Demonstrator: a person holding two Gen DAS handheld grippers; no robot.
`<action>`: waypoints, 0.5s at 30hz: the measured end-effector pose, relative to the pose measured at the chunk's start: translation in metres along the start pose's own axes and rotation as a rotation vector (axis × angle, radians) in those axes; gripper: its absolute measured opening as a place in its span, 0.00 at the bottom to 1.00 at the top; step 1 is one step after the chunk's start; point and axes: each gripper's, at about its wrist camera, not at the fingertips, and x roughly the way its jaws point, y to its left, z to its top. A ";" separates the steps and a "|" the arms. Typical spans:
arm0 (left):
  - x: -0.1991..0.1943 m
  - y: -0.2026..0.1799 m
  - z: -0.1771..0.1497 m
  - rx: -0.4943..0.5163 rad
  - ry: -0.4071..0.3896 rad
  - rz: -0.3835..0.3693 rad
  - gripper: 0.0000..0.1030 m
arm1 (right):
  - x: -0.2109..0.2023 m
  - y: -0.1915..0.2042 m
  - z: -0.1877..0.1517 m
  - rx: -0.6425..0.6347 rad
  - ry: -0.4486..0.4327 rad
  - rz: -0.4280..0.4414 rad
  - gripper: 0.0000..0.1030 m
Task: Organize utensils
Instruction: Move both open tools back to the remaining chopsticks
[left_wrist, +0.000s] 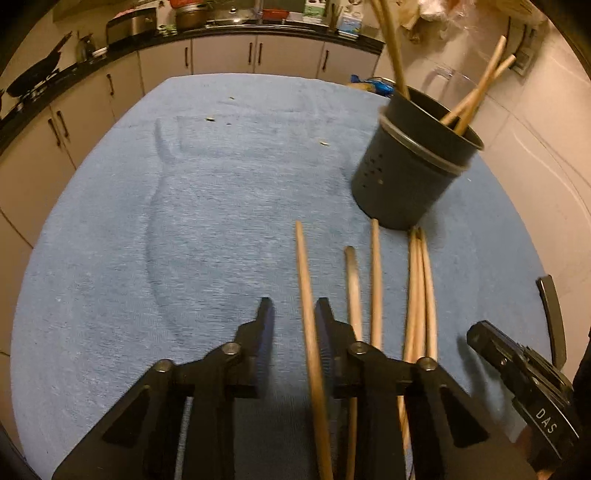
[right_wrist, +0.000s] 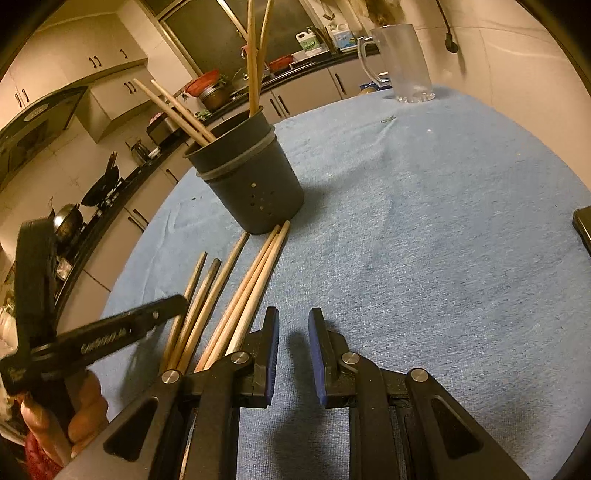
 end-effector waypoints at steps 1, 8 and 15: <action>-0.001 0.005 -0.001 -0.013 -0.008 0.011 0.20 | 0.001 0.001 0.001 -0.002 0.008 0.001 0.17; -0.006 0.020 -0.007 -0.041 -0.042 0.011 0.19 | 0.012 0.031 0.002 -0.082 0.062 0.002 0.24; 0.000 0.017 -0.008 -0.016 -0.074 0.029 0.19 | 0.027 0.054 -0.002 -0.182 0.123 -0.076 0.24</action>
